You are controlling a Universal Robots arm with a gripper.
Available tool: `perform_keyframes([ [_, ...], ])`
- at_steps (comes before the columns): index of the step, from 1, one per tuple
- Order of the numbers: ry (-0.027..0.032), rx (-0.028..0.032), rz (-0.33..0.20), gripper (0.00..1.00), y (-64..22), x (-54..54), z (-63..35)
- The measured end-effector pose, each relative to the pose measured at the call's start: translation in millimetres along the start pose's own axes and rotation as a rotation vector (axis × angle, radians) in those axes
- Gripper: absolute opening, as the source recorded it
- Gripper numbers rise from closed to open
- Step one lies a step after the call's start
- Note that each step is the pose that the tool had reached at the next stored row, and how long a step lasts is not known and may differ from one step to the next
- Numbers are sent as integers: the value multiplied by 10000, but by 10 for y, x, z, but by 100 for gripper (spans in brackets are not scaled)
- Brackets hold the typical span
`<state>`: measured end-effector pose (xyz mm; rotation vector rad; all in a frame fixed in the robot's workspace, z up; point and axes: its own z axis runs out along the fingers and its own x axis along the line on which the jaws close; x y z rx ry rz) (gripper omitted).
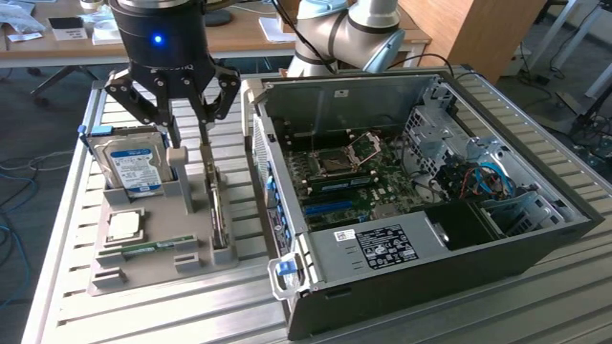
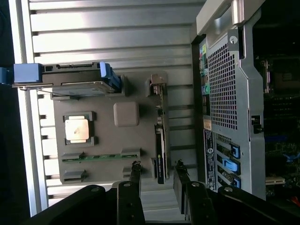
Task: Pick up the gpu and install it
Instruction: 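Pick up the gpu and move the gpu toward the slot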
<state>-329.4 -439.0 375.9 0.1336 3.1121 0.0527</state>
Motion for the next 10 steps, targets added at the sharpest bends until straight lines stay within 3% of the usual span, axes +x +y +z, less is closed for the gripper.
perform_keyframes([
  [10,2,2,0,42,-3,2,85],
])
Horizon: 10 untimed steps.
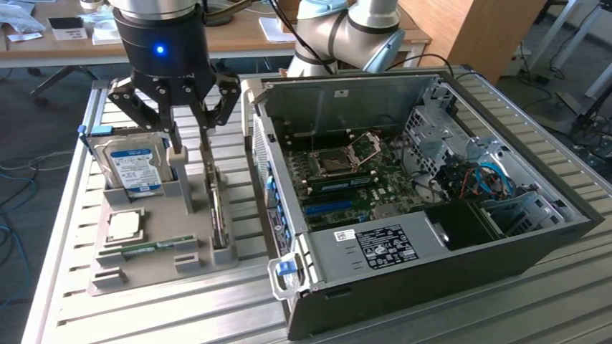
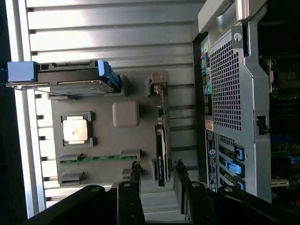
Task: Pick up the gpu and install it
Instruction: 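Pick up the gpu and move the gpu toward the slot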
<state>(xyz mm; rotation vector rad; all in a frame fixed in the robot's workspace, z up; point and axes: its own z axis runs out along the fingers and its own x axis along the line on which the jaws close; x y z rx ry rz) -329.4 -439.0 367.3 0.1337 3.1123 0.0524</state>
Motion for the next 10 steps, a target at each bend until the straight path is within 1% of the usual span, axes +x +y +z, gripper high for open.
perform_keyframes([
  [5,-6,-6,0,42,0,0,15],
  [10,0,-5,0,42,-1,1,30],
])
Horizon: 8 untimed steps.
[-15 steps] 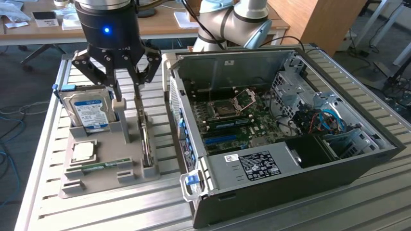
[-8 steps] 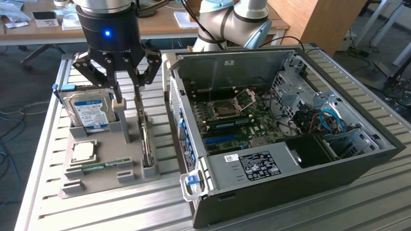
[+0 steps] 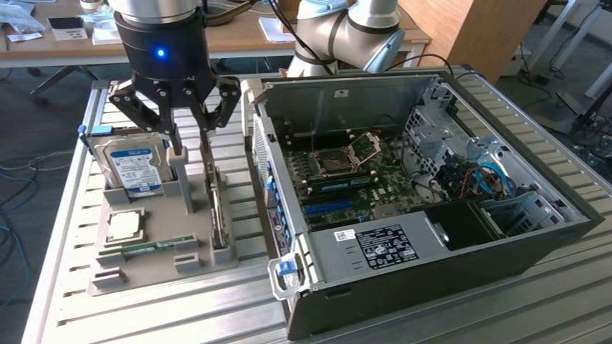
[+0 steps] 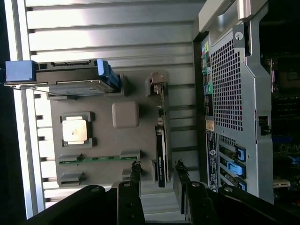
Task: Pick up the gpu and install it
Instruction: 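Pick up the gpu and move the gpu toward the slot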
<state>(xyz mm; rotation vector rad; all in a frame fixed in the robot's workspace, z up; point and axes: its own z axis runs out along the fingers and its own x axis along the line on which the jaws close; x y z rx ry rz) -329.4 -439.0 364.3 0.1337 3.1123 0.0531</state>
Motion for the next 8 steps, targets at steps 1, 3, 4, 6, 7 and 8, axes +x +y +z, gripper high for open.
perform_keyframes([
  [1,-1,-1,0,42,0,0,1],
  [3,-2,-2,0,42,0,0,2],
  [4,-2,-3,0,42,0,0,2],
  [6,-5,-9,0,42,0,0,12],
  [7,-3,-8,0,42,0,0,17],
  [8,-2,-8,0,42,-1,1,23],
])
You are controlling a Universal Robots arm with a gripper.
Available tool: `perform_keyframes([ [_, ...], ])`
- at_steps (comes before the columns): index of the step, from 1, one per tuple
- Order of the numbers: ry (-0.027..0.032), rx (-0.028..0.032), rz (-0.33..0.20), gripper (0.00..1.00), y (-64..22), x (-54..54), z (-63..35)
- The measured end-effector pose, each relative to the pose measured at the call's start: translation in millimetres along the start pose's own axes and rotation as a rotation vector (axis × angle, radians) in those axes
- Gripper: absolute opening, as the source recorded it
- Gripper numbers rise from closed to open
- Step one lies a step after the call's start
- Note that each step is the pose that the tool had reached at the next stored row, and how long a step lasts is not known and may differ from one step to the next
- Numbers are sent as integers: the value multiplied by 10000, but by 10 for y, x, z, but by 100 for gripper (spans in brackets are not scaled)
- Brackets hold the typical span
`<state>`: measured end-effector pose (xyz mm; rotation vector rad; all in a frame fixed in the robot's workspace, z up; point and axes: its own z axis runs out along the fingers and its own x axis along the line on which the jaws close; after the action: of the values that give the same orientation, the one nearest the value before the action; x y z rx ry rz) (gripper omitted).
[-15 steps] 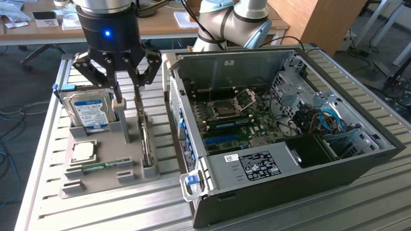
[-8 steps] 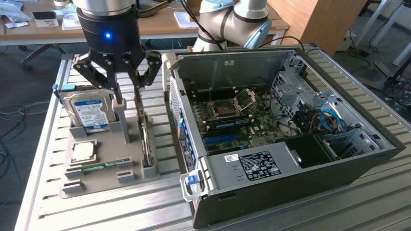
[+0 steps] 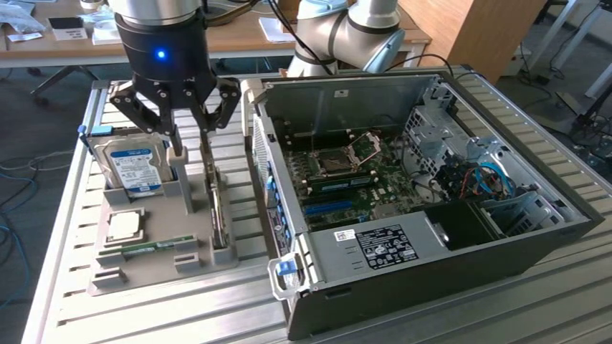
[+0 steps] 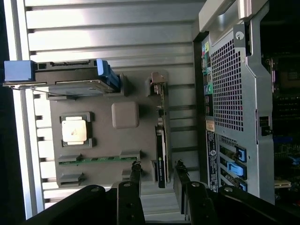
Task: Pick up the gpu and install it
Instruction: 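Pick up the gpu and move the gpu toward the slot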
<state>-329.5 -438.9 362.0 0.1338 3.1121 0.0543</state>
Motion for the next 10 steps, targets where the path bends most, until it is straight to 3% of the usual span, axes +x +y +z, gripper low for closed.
perform_keyframes([
  [10,0,0,0,42,-1,0,11],
])
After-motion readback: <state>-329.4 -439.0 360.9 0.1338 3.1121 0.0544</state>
